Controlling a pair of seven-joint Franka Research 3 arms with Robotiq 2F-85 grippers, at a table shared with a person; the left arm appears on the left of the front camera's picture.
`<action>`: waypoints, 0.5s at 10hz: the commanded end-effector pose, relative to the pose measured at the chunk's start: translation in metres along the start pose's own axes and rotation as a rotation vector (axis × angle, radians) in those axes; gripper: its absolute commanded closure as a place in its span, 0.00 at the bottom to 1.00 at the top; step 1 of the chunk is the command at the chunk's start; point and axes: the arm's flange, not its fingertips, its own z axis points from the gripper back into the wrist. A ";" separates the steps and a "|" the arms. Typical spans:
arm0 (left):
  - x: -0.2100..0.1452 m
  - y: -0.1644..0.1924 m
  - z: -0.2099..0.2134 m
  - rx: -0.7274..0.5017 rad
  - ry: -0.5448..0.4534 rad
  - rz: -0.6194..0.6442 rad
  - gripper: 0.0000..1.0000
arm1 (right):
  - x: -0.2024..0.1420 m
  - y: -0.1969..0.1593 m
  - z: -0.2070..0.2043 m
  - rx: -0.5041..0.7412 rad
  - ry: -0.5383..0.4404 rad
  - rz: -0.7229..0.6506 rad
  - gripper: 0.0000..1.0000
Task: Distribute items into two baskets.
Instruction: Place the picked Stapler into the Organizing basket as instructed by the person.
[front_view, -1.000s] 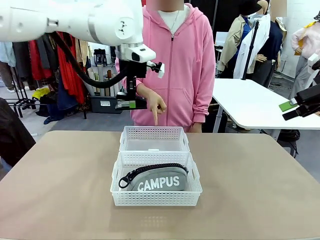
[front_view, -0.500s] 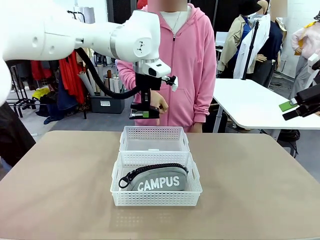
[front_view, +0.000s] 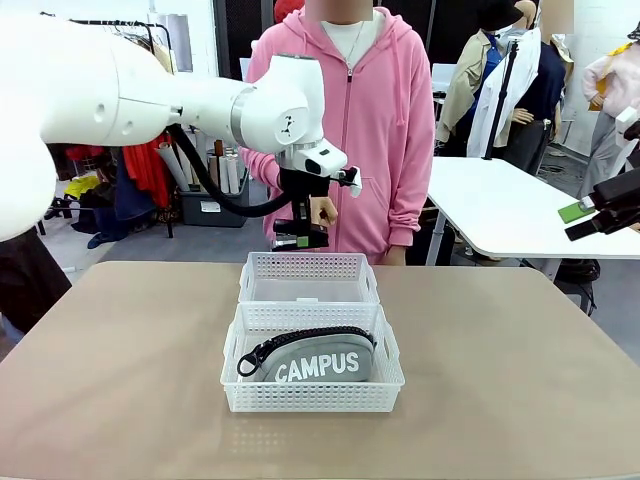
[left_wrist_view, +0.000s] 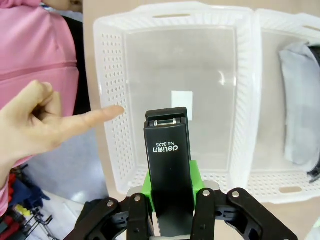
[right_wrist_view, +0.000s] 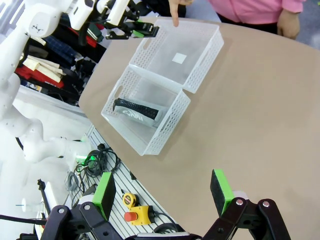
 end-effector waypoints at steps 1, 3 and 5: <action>0.003 0.001 -0.011 0.040 0.005 0.024 1.00 | 0.001 0.002 0.000 0.008 -0.005 -0.003 0.00; 0.008 0.001 -0.026 0.029 0.014 0.011 1.00 | 0.001 0.002 0.000 0.008 -0.005 -0.003 0.00; 0.010 -0.002 -0.039 0.011 0.032 -0.005 1.00 | 0.001 0.002 0.000 0.008 -0.005 -0.003 0.00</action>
